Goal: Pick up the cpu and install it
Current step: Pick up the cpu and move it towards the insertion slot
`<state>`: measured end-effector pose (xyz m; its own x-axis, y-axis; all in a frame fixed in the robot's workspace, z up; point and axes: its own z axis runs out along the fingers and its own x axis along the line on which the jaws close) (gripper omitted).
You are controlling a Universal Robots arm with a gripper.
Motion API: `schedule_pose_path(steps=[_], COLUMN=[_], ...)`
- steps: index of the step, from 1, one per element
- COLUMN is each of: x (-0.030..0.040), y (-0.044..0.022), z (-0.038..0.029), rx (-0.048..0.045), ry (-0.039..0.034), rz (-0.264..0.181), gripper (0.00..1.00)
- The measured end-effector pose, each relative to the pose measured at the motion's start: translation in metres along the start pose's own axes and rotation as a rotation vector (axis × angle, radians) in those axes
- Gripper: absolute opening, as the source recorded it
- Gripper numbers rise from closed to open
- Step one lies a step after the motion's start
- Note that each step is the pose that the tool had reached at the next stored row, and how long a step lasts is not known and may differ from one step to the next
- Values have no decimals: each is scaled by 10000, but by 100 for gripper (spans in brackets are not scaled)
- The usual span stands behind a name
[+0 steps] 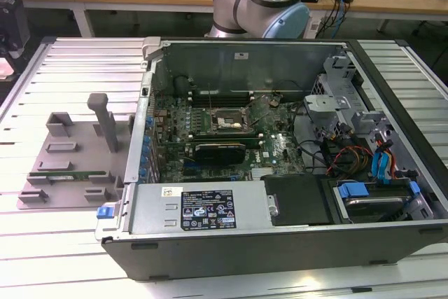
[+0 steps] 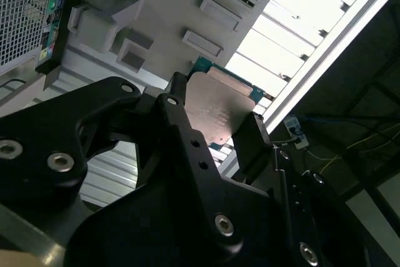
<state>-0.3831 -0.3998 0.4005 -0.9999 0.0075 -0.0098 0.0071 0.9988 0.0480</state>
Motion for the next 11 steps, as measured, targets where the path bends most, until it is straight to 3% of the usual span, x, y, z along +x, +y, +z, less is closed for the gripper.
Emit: schedule_pose_path(steps=[11], x=[-85], y=[0], z=[-2], rx=[-18], ry=[0], rz=[0], gripper=[55])
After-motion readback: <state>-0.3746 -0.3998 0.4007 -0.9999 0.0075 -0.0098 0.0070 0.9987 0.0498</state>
